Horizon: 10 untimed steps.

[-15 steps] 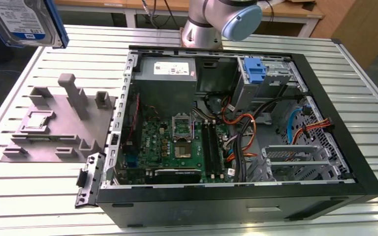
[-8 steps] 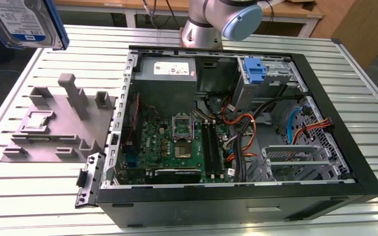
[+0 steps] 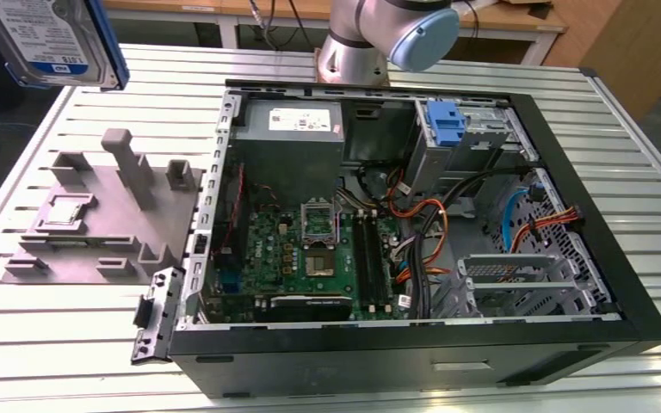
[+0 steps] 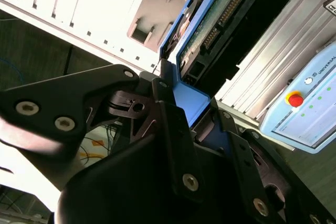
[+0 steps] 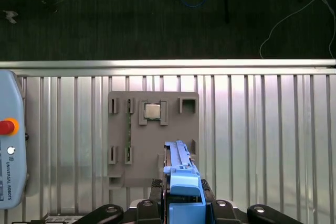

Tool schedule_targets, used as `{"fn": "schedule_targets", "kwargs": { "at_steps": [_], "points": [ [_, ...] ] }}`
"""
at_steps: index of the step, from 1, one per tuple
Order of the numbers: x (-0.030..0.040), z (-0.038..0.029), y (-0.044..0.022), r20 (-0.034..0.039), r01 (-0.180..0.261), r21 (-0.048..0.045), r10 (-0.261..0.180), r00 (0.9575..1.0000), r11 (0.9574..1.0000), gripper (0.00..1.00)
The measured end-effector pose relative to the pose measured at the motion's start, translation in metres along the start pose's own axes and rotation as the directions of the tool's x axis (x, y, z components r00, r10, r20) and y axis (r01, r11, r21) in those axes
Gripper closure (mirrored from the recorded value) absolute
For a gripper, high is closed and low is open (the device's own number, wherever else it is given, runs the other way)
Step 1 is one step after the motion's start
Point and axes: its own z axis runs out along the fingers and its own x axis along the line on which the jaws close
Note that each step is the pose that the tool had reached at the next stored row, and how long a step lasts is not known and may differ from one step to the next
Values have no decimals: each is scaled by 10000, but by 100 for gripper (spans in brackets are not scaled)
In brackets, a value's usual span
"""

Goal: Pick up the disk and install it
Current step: 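Pick up the disk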

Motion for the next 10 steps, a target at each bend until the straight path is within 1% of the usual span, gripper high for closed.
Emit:
{"fn": "schedule_targets", "kwargs": {
  "at_steps": [10],
  "points": [
    [0, 0, -19, 0, 1, 0, -1, 10000, 10000, 64]
  ]
}}
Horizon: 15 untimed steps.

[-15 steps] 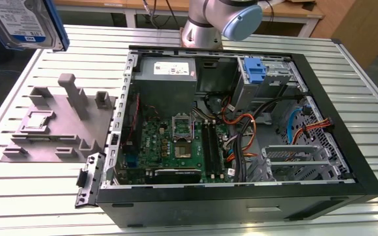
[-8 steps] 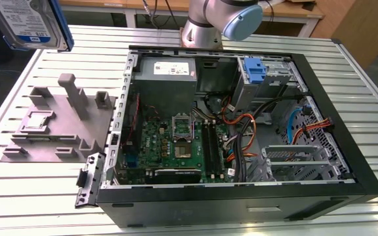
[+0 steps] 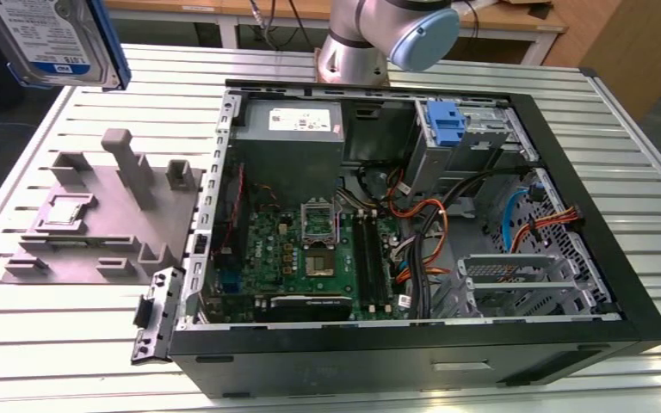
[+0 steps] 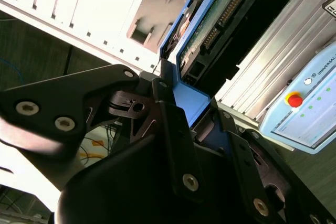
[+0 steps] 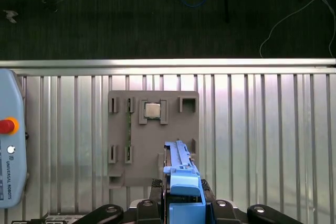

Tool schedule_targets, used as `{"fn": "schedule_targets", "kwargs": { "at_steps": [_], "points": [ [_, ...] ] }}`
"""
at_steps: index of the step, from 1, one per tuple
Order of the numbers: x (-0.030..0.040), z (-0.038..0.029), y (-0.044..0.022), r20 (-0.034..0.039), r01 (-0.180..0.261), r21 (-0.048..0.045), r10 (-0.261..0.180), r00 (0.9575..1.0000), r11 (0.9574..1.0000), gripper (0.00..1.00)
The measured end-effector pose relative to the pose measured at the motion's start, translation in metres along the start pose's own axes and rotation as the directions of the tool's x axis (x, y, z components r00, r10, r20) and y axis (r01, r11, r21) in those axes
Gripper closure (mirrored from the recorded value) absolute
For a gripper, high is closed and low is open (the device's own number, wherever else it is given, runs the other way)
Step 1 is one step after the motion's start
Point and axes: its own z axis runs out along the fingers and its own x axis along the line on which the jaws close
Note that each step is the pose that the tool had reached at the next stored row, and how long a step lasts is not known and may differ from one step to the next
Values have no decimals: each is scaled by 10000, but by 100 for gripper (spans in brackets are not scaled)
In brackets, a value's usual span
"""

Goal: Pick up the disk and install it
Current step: 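Pick up the disk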

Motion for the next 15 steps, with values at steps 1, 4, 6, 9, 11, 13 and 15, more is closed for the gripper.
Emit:
{"fn": "schedule_targets", "kwargs": {
  "at_steps": [1, 4, 6, 9, 11, 13, 15],
  "points": [
    [0, 0, -3, 0, 0, 0, 0, 10000, 10000, 64],
    [0, 0, -12, 0, 1, 0, -1, 10000, 10000, 64],
    [-1, -1, -19, 0, 0, -1, 0, 10000, 10000, 64],
    [-1, -1, -29, 0, -1, -1, 1, 10000, 10000, 64],
    [-1, 0, -37, 0, 0, 0, 0, 10000, 10000, 64],
    [-1, -1, -43, 0, 0, 0, 0, 10000, 10000, 64],
    [-1, -1, -50, 0, 0, 0, 0, 10000, 10000, 64]
  ]
}}
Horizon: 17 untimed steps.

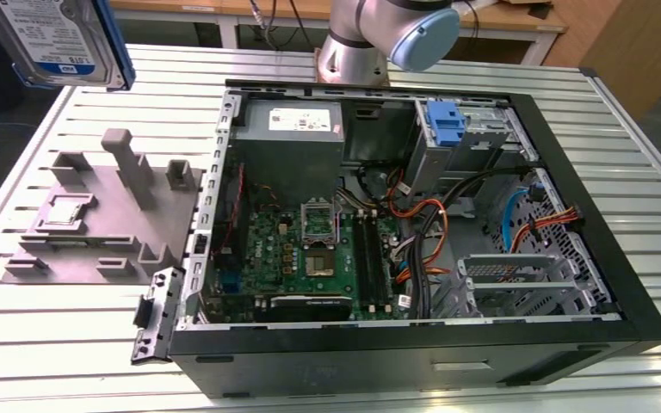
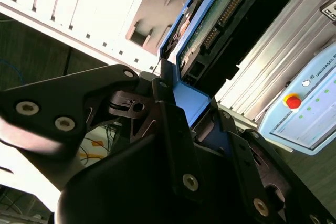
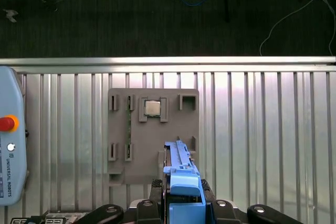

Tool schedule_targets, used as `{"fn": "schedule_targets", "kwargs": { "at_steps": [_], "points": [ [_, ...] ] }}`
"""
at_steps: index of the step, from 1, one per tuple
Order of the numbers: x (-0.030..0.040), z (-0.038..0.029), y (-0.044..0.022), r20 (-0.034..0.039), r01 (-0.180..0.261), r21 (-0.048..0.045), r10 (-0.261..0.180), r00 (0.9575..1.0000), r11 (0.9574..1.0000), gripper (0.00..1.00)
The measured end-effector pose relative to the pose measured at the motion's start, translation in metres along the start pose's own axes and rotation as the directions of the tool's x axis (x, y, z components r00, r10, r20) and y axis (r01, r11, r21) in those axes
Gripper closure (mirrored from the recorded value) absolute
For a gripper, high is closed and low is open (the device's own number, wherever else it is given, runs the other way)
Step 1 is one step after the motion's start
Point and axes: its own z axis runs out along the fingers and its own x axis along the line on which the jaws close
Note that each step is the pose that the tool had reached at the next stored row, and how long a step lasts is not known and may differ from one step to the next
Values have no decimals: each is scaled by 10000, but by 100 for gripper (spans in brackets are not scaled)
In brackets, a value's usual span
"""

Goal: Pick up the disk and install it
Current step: 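Pick up the disk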

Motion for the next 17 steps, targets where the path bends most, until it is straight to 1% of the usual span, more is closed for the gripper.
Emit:
{"fn": "schedule_targets", "kwargs": {
  "at_steps": [17],
  "points": [
    [-1, 0, -56, 0, 0, 1, 0, 10000, 10000, 64]
  ]
}}
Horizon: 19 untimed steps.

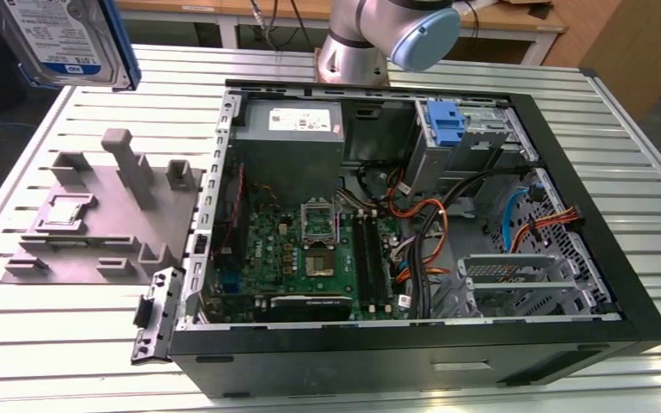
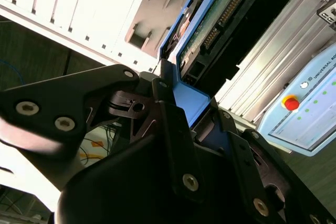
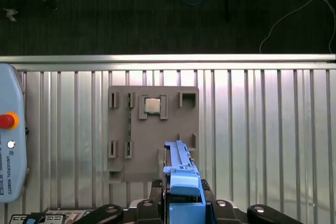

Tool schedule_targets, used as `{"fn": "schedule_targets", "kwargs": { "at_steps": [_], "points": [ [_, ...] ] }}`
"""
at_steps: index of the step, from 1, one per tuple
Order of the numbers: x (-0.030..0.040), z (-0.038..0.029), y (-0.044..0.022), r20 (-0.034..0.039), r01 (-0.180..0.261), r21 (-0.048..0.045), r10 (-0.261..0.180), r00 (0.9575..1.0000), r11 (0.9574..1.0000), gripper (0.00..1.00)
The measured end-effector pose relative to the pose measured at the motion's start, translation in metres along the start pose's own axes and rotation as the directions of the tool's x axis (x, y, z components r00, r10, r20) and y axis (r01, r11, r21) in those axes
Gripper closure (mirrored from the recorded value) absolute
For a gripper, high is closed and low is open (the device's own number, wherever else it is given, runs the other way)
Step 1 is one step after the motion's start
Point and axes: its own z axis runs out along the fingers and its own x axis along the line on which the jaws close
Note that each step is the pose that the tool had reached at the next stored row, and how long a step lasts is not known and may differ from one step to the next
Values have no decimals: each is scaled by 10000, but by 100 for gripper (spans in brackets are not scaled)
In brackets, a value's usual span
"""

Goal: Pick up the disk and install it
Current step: 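Pick up the disk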

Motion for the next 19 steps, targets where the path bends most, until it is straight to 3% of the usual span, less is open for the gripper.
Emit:
{"fn": "schedule_targets", "kwargs": {
  "at_steps": [19],
  "points": [
    [-2, -1, -58, 0, -1, 0, 1, 10000, 10000, 64]
  ]
}}
